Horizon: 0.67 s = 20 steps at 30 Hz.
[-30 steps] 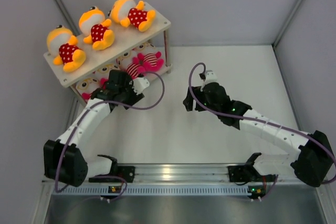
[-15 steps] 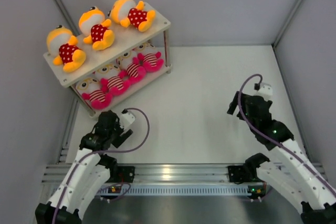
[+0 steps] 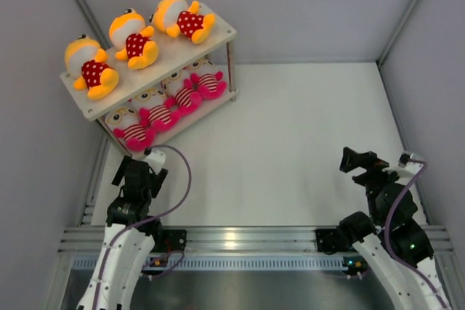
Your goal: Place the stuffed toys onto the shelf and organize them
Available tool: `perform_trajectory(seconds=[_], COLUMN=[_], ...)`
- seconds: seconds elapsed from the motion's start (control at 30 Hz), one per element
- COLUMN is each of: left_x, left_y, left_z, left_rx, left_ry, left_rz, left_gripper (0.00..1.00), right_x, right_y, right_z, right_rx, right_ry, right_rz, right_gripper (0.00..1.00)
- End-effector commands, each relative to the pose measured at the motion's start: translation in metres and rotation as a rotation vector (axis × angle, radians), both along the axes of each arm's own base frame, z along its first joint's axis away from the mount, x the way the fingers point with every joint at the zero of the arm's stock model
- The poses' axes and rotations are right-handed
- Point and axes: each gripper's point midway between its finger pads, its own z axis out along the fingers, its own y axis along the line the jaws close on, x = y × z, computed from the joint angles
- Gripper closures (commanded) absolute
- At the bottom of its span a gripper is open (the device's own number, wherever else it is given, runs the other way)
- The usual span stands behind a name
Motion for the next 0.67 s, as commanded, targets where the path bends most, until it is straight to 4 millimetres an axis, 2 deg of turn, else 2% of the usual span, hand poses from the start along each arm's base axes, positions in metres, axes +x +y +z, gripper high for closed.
perform_trajectory(seconds=[0.0, 0.43, 0.63], left_x=[0.004, 0.002, 0.002], left_y=[0.010, 0.014, 0.013], left_z=[0.009, 0.009, 0.009], left_rx=[-0.001, 0.003, 0.003], left_ry=[-0.077, -0.087, -0.090], left_rz=[0.079, 0.097, 0.095], left_gripper=[0.02, 0.02, 0.02], right_x=[-0.005, -0.002, -0.003], right_y=[-0.011, -0.004, -0.003], right_z=[0.019, 0.007, 0.010], right_rx=[0.041, 0.042, 0.041], right_ry=[-0.085, 0.003, -0.012], right_rz=[-0.048, -0.036, -0.024], right_gripper=[0.01, 0.00, 0.01])
